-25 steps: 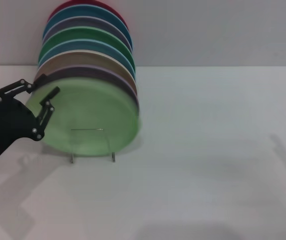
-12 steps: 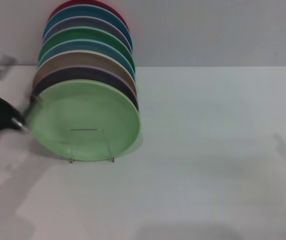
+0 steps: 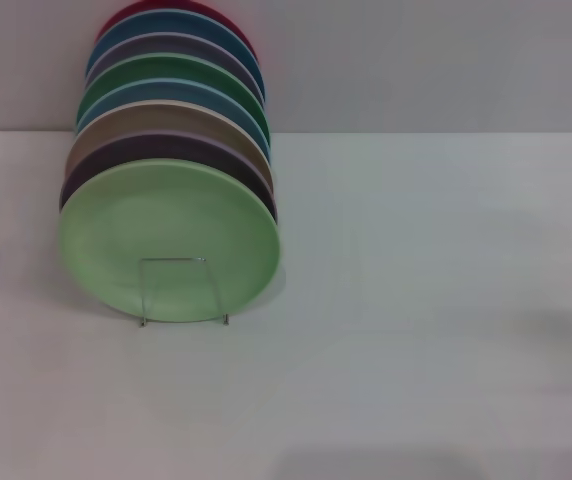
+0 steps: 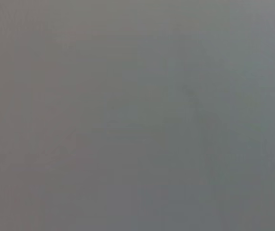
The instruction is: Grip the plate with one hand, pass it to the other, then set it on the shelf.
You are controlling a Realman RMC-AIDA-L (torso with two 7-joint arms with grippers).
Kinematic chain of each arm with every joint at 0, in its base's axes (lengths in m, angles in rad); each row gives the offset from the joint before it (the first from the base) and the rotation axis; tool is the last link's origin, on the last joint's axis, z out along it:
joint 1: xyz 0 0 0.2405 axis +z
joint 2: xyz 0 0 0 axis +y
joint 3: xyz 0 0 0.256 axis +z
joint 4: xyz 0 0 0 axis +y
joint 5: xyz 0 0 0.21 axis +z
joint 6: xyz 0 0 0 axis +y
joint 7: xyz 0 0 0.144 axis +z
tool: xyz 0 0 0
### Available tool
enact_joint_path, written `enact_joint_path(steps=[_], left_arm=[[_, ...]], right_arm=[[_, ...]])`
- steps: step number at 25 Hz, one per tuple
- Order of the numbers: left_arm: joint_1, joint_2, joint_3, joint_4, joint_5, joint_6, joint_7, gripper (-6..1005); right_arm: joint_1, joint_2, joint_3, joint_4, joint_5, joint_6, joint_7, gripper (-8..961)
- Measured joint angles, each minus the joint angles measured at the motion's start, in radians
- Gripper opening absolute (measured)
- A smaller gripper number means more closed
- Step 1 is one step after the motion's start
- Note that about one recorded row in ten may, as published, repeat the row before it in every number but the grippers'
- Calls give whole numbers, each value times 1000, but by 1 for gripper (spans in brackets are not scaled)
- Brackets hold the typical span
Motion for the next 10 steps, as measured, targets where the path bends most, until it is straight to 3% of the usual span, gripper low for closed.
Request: enact_joint_path(steps=[6, 10], left_arm=[[3, -10, 0, 3, 4, -103, -4, 783], [7, -19, 12, 10, 3, -93, 13, 814]], right_arm=[[31, 0, 4, -19, 54, -94, 11, 800], [36, 0, 12, -21, 56, -100, 11, 801]])
